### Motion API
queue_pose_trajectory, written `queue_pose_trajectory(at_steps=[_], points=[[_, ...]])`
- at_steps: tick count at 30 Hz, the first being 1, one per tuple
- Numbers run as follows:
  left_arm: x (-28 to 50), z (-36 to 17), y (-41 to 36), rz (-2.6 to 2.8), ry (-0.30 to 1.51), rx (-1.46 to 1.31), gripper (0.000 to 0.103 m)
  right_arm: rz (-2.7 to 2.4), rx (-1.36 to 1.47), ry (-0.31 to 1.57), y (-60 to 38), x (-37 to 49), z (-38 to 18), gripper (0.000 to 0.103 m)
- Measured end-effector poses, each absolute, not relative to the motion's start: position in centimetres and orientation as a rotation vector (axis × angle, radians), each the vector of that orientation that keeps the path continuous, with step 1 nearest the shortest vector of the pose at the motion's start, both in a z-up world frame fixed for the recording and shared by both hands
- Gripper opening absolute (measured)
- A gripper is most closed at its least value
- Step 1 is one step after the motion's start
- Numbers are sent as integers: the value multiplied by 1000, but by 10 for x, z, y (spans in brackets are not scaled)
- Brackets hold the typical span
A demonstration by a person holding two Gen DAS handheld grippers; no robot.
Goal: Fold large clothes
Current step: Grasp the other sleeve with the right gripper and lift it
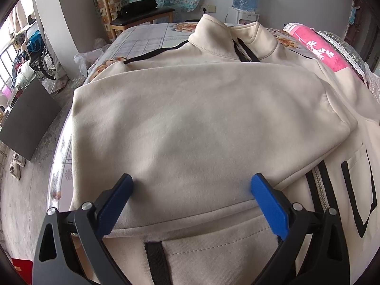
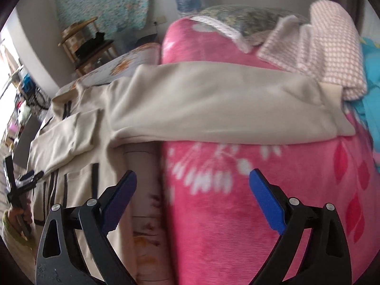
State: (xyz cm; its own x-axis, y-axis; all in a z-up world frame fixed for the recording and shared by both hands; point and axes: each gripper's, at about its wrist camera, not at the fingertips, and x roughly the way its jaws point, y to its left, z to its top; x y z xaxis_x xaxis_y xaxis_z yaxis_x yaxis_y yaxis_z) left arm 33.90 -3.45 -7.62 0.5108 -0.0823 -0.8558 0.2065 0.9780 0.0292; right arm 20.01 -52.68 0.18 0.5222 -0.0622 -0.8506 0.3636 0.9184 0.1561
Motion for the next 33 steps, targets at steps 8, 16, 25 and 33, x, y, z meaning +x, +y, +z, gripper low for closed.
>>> queue_pose_trajectory(at_steps=[8,16,25,33], points=[[341,-76,-35,-178,1033,136,98,-513,772,934,-671,158,-18,65],[344,-76,-35,-188,1047,142,98,-608,968,816,-726,148,-35,55],[344,-77,-35,-192,1039,141,98,-681,964,781,-736,155,-40,34],[343,-76,-35,-198,1027,151,99,-672,815,709,-711,168,4,11]])
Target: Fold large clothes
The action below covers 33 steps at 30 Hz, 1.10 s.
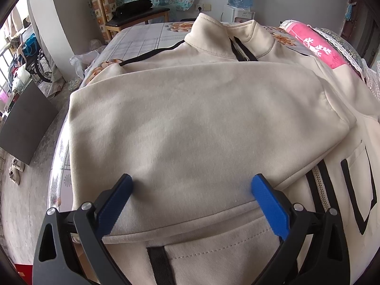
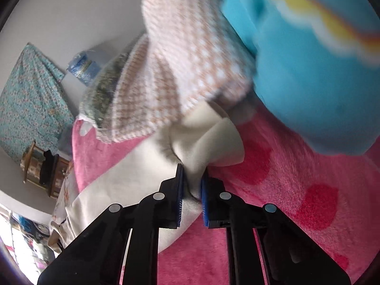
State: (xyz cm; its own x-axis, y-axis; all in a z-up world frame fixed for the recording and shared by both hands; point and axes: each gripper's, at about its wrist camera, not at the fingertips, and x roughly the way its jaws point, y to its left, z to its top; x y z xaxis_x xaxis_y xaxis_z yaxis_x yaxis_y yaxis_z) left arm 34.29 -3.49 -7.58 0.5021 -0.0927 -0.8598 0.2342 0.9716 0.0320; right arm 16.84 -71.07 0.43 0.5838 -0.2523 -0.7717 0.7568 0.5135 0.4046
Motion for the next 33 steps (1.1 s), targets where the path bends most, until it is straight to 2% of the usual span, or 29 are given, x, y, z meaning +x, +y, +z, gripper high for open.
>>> queue_pose_trajectory(at_steps=[4,7,9,11,12,14,17,19,22,24,28,29,30,31,33], points=[[338,-68,-35,-182,977,195,97,-624,684,643,-677,180,57,11],[332,-60,-30,-187,951,205,90,-558,569,582,-638,190,102,11],[329,-56,-24,-191,945,187,80,-502,500,539,-606,198,132,11],[328,-54,-16,-186,954,160,64,-435,429,502,-569,206,160,10],[327,-53,-11,-192,959,143,60,-401,396,485,-550,205,172,10],[323,-50,-1,-204,970,102,45,-319,321,457,-505,216,193,10],[316,-47,15,-231,984,34,27,-184,225,434,-434,235,213,10],[312,-45,25,-240,992,-1,21,-80,184,430,-389,246,219,10],[307,-46,39,-255,1008,-49,15,73,132,442,-317,273,208,11],[303,-46,49,-262,1011,-70,14,165,105,474,-272,288,189,11],[295,-46,64,-284,1024,-98,14,313,77,637,-197,321,119,17],[294,-46,67,-288,1027,-102,14,348,76,703,-180,327,95,23],[293,-45,69,-295,1030,-109,14,397,78,794,-165,333,70,43],[292,-44,71,-307,1033,-118,14,435,79,879,-151,334,51,52],[290,-40,76,-335,1038,-143,14,461,71,993,-143,334,13,52]])
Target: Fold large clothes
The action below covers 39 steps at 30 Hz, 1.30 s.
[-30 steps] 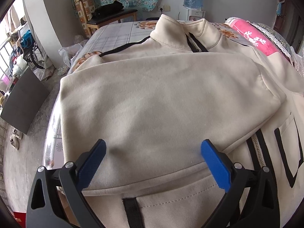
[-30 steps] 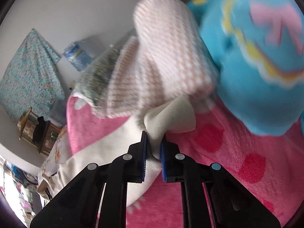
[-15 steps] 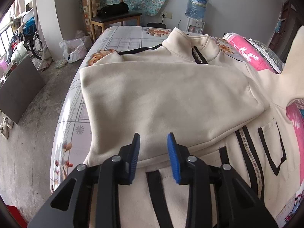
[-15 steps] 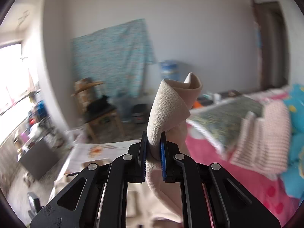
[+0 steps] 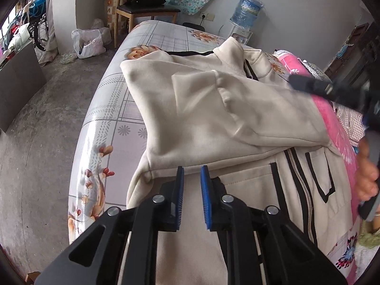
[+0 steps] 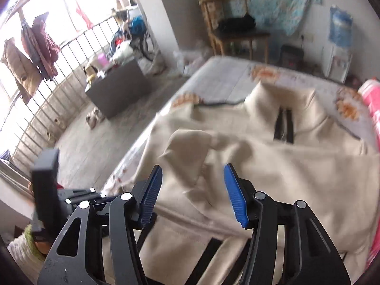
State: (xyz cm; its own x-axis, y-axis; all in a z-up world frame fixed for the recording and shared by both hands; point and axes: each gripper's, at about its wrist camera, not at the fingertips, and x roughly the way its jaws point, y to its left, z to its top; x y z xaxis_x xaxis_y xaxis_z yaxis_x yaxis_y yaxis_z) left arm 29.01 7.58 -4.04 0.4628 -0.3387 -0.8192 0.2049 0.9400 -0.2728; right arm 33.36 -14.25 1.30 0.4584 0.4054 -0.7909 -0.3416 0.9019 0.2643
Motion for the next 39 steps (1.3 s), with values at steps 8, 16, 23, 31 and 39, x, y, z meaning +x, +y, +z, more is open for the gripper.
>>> queue_pose_trajectory(at_steps=[8,16,23,31,39], points=[[311,-20,80,-419,1015,-261,29,384,112,947,-213,291,27,60],[389,-53,65,-232,1109,-288,31,146,194,933,-341,299,24,61],[402,-54,50,-190,1075,-202,5,94,187,920,-373,305,6,61],[363,9,49,-175,824,-119,4,30,233,881,-395,329,7,49],[366,-39,46,-77,942,-49,4,44,168,907,-378,365,-8,16]])
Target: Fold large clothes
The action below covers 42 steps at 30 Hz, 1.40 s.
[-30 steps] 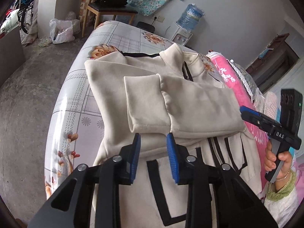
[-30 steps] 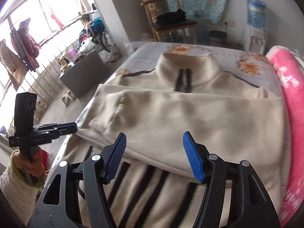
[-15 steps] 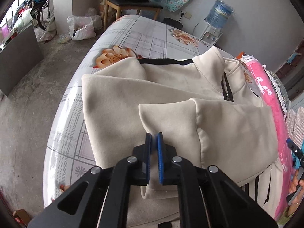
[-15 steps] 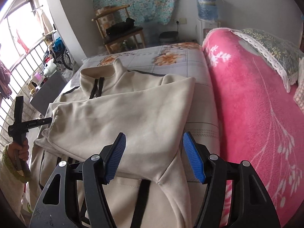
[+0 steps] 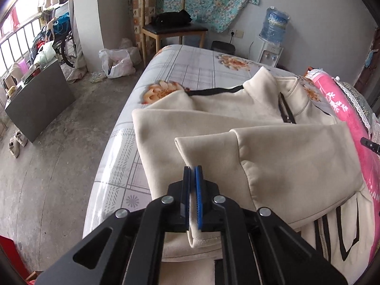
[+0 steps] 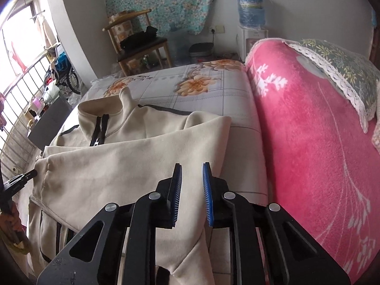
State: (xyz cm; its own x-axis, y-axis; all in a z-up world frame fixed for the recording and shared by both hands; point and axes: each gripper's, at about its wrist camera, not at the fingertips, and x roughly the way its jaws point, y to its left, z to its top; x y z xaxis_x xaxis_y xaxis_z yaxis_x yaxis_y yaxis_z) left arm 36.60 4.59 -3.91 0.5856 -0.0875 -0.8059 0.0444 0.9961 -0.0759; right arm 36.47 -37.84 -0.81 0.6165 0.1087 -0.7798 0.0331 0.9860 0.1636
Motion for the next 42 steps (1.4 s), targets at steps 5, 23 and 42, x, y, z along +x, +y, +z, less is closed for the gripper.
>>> queue_pose_trajectory(at_steps=[5,23,42], points=[[369,-57,48,-69,973,-41,5,14,45,999,-366,382,-40,15],[348,-55,30,-187,1032,-24,11,115,-193,1058,-328,315,-44,19],[127,-40,96,-282,1025,-161,50,38,202,1014,-338,109,-8,65]])
